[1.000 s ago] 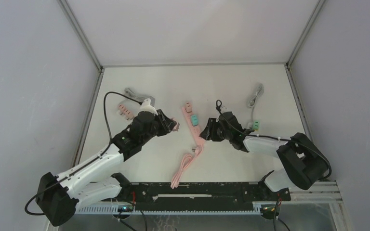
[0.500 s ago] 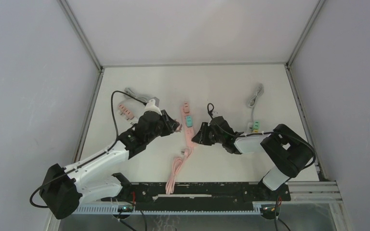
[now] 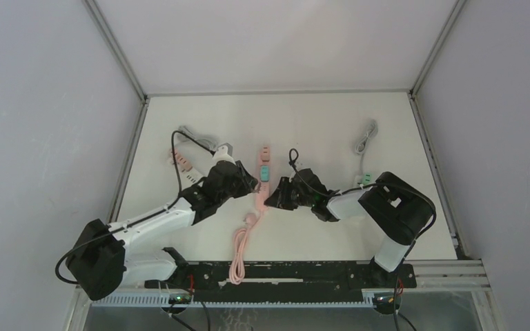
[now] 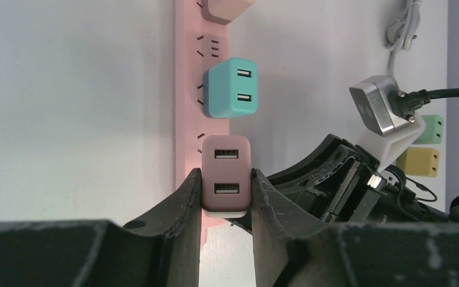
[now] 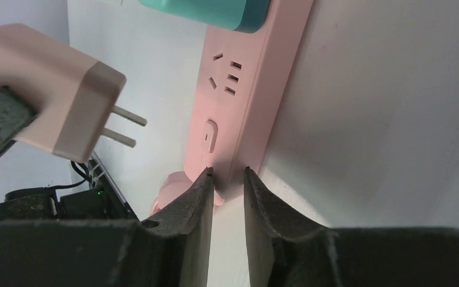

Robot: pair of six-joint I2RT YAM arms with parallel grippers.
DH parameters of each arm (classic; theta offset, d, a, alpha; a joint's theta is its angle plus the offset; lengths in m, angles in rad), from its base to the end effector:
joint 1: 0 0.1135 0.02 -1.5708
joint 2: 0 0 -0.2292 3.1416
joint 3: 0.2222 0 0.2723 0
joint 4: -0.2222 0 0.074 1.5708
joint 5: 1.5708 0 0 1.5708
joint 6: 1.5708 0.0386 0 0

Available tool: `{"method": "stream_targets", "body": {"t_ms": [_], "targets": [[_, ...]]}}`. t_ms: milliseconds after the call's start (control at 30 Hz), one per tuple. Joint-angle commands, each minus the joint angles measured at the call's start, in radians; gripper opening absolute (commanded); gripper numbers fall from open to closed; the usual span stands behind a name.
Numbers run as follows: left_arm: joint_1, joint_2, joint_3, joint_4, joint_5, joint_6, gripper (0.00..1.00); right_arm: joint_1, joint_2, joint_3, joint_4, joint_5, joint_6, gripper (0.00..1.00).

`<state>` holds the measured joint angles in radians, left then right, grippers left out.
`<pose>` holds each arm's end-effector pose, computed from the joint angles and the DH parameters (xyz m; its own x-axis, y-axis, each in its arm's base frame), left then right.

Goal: Insert the plug
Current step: Insert the plug into the socket.

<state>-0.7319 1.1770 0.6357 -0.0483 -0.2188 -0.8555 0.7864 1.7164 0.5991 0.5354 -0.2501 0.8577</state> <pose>0.2164 -0.1832 0.1776 -0.6624 -0.3955 -0.6362 0.0276 0.8358 -0.5483 0.2169 0.2309 0.0666 -0.8831 0.1525 -0.4436 -0.2505 0.6462 0.7208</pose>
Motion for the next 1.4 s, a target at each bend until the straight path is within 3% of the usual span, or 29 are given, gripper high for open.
{"method": "stream_targets", "body": {"t_ms": [0,700,1367], "targets": [[-0.017,0.026,0.000,0.069,-0.058,-0.010,0.00,-0.002,0.003,0.010,0.086,-0.018,0.044,0.31],[-0.123,0.171,0.055,0.114,-0.343,0.077,0.00,-0.038,0.129,-0.012,0.192,-0.106,0.152,0.24],[-0.184,0.260,0.054,0.265,-0.416,0.208,0.00,-0.035,0.135,-0.011,0.189,-0.109,0.154,0.23]]}}
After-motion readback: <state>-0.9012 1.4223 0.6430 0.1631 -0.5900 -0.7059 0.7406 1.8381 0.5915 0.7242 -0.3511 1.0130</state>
